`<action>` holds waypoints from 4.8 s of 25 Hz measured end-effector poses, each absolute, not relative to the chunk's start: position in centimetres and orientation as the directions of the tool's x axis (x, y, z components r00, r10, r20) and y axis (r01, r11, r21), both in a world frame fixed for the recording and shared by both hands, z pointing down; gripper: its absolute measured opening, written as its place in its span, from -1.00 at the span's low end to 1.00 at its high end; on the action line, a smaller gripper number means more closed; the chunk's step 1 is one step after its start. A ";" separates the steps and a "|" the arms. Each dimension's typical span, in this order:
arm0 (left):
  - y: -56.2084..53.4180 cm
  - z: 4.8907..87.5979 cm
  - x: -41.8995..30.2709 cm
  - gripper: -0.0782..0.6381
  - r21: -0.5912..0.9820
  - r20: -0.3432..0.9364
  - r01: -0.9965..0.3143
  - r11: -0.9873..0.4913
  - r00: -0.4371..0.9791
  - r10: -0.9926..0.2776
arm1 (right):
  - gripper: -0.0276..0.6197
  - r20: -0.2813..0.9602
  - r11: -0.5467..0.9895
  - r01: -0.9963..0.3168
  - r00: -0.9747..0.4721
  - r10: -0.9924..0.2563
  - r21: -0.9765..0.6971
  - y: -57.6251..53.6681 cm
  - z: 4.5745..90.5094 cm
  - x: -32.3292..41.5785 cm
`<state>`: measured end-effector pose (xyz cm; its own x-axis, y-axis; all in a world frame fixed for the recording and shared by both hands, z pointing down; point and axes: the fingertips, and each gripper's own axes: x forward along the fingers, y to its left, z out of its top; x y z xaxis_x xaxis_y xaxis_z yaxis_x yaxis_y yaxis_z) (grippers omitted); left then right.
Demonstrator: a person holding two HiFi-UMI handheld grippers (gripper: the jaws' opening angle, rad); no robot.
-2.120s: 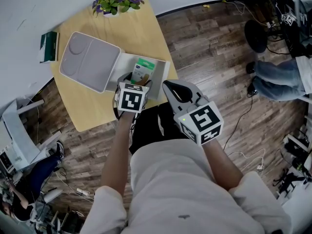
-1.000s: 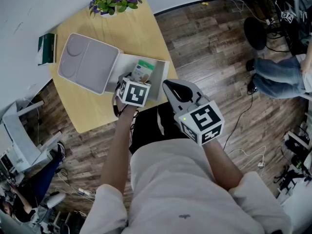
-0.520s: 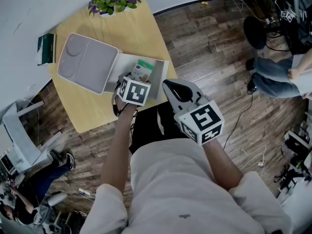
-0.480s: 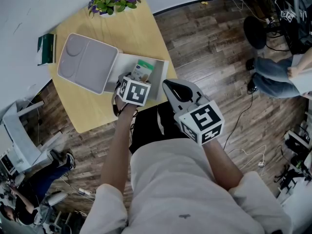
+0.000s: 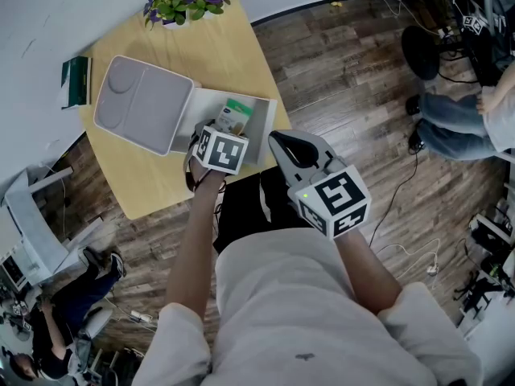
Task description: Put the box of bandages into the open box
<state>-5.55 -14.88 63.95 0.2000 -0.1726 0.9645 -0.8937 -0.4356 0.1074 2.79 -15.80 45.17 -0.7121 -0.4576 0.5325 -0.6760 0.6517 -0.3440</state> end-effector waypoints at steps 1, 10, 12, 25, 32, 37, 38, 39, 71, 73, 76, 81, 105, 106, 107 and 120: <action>-14.9 64.0 -5.5 0.17 0.105 0.965 -0.893 -0.437 0.197 -0.171 | -0.90 0.532 0.651 -0.677 -0.712 -0.458 -0.344 -15.8 45.2 2.9; -14.6 64.1 -5.5 0.17 0.072 0.969 -0.880 -0.469 0.172 -0.175 | -0.90 0.529 0.649 -0.680 -0.710 -0.465 -0.341 -15.7 44.9 3.2; -14.5 64.2 -5.4 0.17 0.064 0.971 -0.876 -0.479 0.165 -0.173 | -0.90 0.528 0.650 -0.679 -0.711 -0.465 -0.341 -15.5 44.8 3.3; -14.4 64.4 -5.4 0.17 0.031 0.972 -0.862 -0.506 0.145 -0.187 | -0.90 0.526 0.644 -0.688 -0.704 -0.478 -0.335 -15.0 44.6 4.2; -14.4 64.1 -5.5 0.17 0.000 0.970 -0.856 -0.517 0.125 -0.207 | -0.90 0.519 0.644 -0.690 -0.703 -0.486 -0.331 -14.6 44.5 4.9; -14.3 63.5 -6.1 0.16 -0.026 0.967 -0.861 -0.508 0.108 -0.231 | -0.90 0.513 0.648 -0.688 -0.705 -0.489 -0.328 -14.2 44.1 5.4; -14.3 63.3 -6.1 0.16 -0.032 0.966 -0.861 -0.508 0.105 -0.238 | -0.90 0.511 0.649 -0.687 -0.706 -0.490 -0.327 -14.1 44.0 5.5; -14.3 63.1 -6.1 0.16 -0.038 0.964 -0.861 -0.507 0.102 -0.246 | -0.91 0.509 0.651 -0.686 -0.707 -0.490 -0.326 -14.0 43.9 5.6; -11.5 57.8 -6.5 0.01 -0.032 0.909 -0.902 -0.431 0.152 -0.387 | -0.90 0.490 0.657 -0.673 -0.723 -0.487 -0.340 -11.8 43.6 4.5; -11.4 57.3 -6.6 -0.01 -0.028 0.903 -0.899 -0.437 0.164 -0.396 | -0.91 0.490 0.649 -0.681 -0.717 -0.496 -0.338 -11.4 43.5 4.3; -11.2 56.5 -6.6 -0.08 -0.023 0.892 -0.895 -0.445 0.183 -0.414 | -0.91 0.494 0.639 -0.692 -0.707 -0.506 -0.336 -10.6 43.5 4.0; -10.8 55.1 -7.0 -0.17 -0.028 0.869 -0.884 -0.467 0.209 -0.448 | -0.90 0.494 0.628 -0.708 -0.692 -0.527 -0.323 -9.4 43.1 3.0; -5.7 49.4 -8.5 -0.53 -0.007 0.753 -0.855 -0.519 0.337 -0.565 | -0.90 0.452 0.576 -0.791 -0.600 -0.661 -0.208 -3.6 38.8 0.4; -5.6 49.1 -8.7 -0.54 -0.006 0.747 -0.856 -0.518 0.341 -0.571 | -0.90 0.447 0.575 -0.792 -0.598 -0.665 -0.205 -3.5 38.6 0.3; -5.5 48.7 -8.8 -0.55 -0.001 0.740 -0.857 -0.515 0.346 -0.577 | -0.91 0.442 0.575 -0.793 -0.597 -0.669 -0.201 -3.4 38.4 0.1; -3.7 44.3 -9.4 -0.64 0.049 0.657 -0.865 -0.500 0.405 -0.636 | -0.90 0.408 0.569 -0.805 -0.583 -0.703 -0.170 -2.3 36.8 -0.8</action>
<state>-9.40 -3.66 44.25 0.4051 -0.6360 0.6568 -0.8647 -0.4999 0.0493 -0.80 -2.30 36.75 -0.5828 -0.7026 0.4082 -0.8047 0.5689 -0.1698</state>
